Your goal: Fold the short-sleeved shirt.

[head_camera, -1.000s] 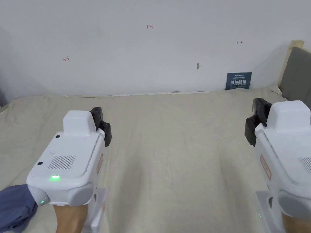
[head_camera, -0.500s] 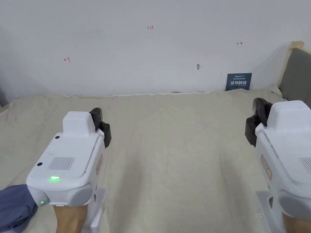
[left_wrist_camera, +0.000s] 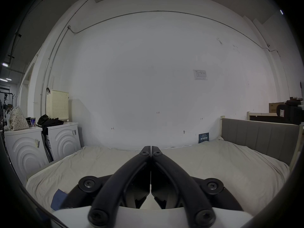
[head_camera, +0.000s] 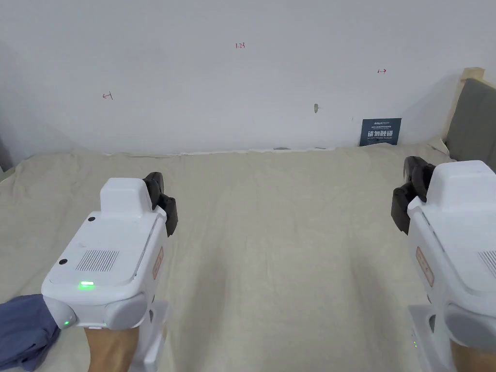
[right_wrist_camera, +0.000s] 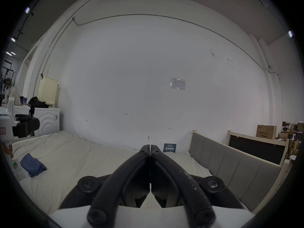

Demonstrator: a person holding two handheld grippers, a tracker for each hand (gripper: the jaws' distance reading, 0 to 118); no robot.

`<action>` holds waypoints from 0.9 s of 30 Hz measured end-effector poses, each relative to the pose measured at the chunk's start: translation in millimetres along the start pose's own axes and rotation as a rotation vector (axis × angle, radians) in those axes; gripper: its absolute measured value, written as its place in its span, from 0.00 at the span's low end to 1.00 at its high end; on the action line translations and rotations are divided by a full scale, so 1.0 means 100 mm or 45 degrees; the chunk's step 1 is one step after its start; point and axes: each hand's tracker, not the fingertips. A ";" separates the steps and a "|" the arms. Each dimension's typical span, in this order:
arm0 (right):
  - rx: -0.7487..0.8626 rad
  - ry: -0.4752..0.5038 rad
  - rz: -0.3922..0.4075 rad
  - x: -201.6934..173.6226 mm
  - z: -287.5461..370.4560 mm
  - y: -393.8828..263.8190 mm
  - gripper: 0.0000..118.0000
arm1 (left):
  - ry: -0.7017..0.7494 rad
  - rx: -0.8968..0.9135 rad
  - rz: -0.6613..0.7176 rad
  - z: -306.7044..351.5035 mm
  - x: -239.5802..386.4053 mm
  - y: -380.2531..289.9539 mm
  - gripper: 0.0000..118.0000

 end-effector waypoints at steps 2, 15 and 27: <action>-0.001 -0.001 -0.003 0.00 0.00 0.00 0.02 | -0.003 0.002 0.005 0.01 0.01 0.01 0.00; -0.007 -0.010 -0.002 0.00 0.00 -0.01 0.18 | -0.007 -0.012 0.009 0.00 0.00 0.00 0.26; -0.011 -0.004 -0.029 -0.01 -0.01 -0.04 1.00 | -0.007 0.017 -0.027 0.02 0.07 0.00 1.00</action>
